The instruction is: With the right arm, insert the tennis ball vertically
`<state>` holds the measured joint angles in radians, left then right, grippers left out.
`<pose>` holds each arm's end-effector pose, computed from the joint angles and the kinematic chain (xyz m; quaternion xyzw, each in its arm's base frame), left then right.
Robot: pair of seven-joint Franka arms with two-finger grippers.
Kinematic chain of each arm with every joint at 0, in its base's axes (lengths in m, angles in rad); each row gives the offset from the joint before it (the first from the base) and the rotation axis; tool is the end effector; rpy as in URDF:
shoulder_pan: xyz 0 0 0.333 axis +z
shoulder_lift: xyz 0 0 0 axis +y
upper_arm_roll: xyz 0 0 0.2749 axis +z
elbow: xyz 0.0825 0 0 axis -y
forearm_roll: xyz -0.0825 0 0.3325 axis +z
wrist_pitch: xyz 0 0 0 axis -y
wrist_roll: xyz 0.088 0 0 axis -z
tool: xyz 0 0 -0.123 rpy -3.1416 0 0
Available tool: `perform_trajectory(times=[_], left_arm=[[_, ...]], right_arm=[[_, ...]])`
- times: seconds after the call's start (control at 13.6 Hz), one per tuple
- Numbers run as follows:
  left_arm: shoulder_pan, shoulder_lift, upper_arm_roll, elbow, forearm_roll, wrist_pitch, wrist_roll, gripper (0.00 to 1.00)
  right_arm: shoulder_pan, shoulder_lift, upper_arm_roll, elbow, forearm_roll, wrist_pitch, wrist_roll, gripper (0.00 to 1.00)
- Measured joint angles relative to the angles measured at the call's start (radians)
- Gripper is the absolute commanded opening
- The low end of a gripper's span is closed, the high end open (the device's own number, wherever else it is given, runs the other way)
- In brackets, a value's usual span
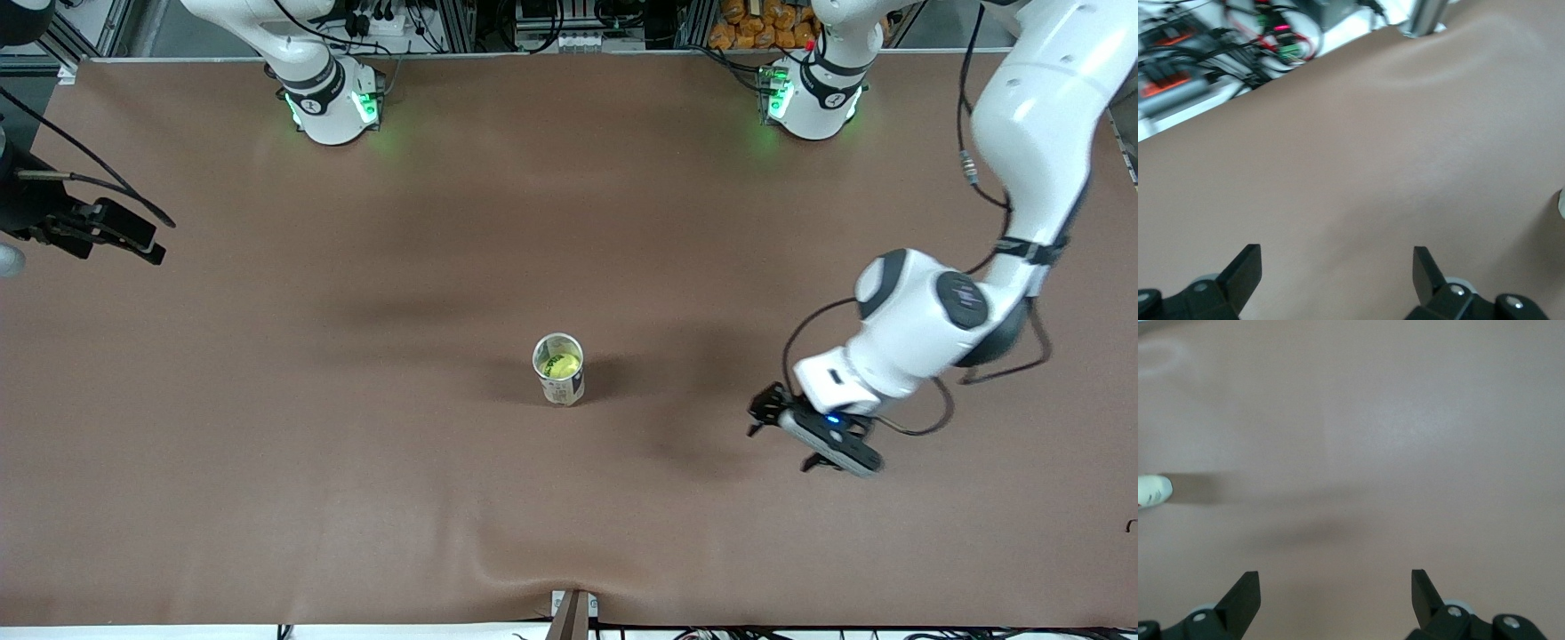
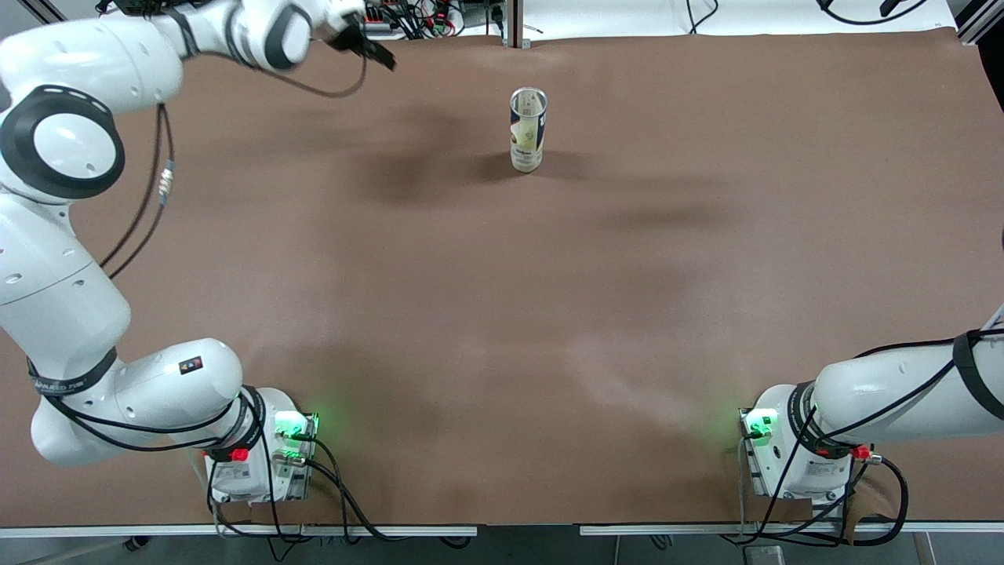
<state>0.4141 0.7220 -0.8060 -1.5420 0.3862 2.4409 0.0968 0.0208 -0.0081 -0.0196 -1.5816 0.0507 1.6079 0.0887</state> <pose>0.6505 -0.1548 0.3433 0.9451 -0.2434 0.1887 0.1095 0.5052 0.0066 0.5704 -0.9986 0.0442 -0.0160 0.0262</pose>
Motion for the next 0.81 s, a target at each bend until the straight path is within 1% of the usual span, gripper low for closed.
perform_trajectory(times=[0.15,0.22,0.29,0.52,0.66,0.81], left_arm=[[0.014,-0.009,-0.015,0.132,-0.053,-0.191,-0.005,1.00],[0.026,-0.019,-0.015,0.170,-0.064,-0.248,-0.010,1.00],[0.045,-0.034,-0.015,0.190,-0.066,-0.278,-0.016,1.00],[0.119,-0.099,-0.015,0.204,-0.068,-0.391,-0.019,1.00],[0.166,-0.130,-0.016,0.204,-0.069,-0.470,-0.019,1.00],[0.204,-0.146,-0.016,0.203,-0.094,-0.530,-0.021,1.00]], right_arm=[[-0.001,-0.008,-0.003,-0.002,-0.028,0.007,-0.031,1.00],[-0.001,-0.008,-0.003,0.007,-0.052,0.005,-0.037,1.00],[0.000,-0.008,-0.001,0.022,-0.070,-0.010,-0.038,1.00],[0.001,-0.008,0.002,0.070,-0.092,-0.071,-0.038,1.00],[0.000,-0.008,0.001,0.080,-0.092,-0.126,-0.038,1.00],[0.000,-0.009,-0.003,0.082,-0.091,-0.138,-0.038,1.00]])
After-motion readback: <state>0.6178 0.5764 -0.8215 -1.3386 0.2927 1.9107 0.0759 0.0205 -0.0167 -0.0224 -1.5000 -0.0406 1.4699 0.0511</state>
